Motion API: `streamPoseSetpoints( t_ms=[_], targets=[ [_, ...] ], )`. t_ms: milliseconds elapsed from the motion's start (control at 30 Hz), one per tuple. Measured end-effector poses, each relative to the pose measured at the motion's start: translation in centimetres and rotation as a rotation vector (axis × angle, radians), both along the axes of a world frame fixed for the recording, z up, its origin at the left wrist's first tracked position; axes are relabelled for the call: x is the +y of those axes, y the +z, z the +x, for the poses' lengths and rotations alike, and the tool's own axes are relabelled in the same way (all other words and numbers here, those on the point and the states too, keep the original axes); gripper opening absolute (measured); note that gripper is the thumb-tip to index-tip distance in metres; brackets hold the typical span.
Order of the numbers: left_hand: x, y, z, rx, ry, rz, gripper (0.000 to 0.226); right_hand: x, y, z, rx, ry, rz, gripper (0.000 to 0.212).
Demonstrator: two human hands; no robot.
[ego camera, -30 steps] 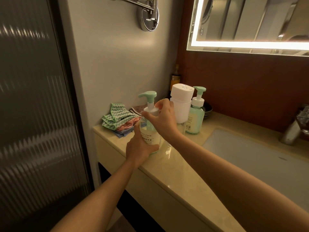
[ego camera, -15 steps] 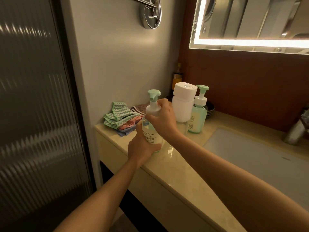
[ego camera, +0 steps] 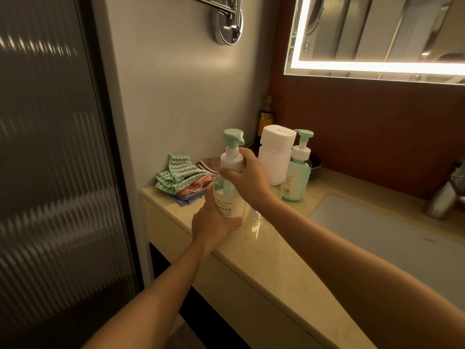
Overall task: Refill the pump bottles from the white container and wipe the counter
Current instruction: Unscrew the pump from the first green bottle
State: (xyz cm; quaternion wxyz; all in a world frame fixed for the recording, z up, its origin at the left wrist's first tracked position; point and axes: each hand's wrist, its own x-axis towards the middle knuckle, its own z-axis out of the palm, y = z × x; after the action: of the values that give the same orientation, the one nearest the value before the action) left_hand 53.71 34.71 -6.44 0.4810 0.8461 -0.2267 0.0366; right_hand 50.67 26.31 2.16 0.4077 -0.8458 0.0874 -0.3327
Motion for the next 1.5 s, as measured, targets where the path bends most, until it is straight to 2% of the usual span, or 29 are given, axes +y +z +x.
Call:
streamPoseSetpoints(
  t_ms=[233, 367, 433, 500, 700, 833, 900, 967, 1100, 1233, 1400, 1500],
  targets=[
    [-0.1, -0.2, 0.2, -0.01, 0.007, 0.002, 0.103, -0.7, 4.8, -1.8, -0.249, -0.002, 0.106, 0.047],
    [-0.1, -0.3, 0.5, 0.01, -0.016, -0.005, 0.107, -1.5, 7.1, -4.0, -0.422, -0.079, 0.121, 0.047],
    [-0.2, -0.2, 0.8, 0.026, -0.033, -0.04, 0.109, -1.8, 7.5, -5.1, -0.448, -0.088, 0.125, 0.046],
    [-0.3, -0.2, 1.2, 0.054, -0.065, -0.096, 0.108, -2.0, 6.9, -6.0, -0.373, -0.067, 0.149, 0.046],
    [0.4, 0.0, 3.0, 0.078, -0.107, -0.176, 0.1, -2.4, 0.0, -6.4, 0.104, -0.083, 0.054, 0.049],
    [1.0, 0.0, 3.6, 0.077, -0.107, -0.197, 0.097, -2.0, -3.8, -5.5, 0.299, -0.109, -0.006, 0.043],
    [1.3, -0.1, 3.9, 0.07, -0.119, -0.197, 0.101, -2.1, -4.8, -4.6, 0.375, -0.161, 0.004, 0.048],
    [1.6, -0.1, 4.1, 0.068, -0.148, -0.173, 0.109, -2.2, -5.4, -3.7, 0.424, -0.192, -0.006, 0.054],
    [2.2, -0.2, 4.7, 0.067, -0.22, -0.079, 0.123, -1.7, -6.0, -2.4, 0.49, -0.252, -0.145, 0.051],
    [2.9, 0.0, 4.5, 0.062, -0.194, -0.055, 0.133, -1.2, -6.4, -1.5, 0.525, -0.29, -0.249, 0.052],
    [3.6, 0.0, 4.0, 0.024, -0.184, -0.074, 0.131, -0.9, -6.0, -1.3, 0.547, -0.295, -0.295, 0.057],
    [3.9, -0.2, 3.5, 0.003, -0.139, -0.111, 0.125, -1.0, -5.6, -1.7, 0.493, -0.298, -0.294, 0.052]
  ],
)
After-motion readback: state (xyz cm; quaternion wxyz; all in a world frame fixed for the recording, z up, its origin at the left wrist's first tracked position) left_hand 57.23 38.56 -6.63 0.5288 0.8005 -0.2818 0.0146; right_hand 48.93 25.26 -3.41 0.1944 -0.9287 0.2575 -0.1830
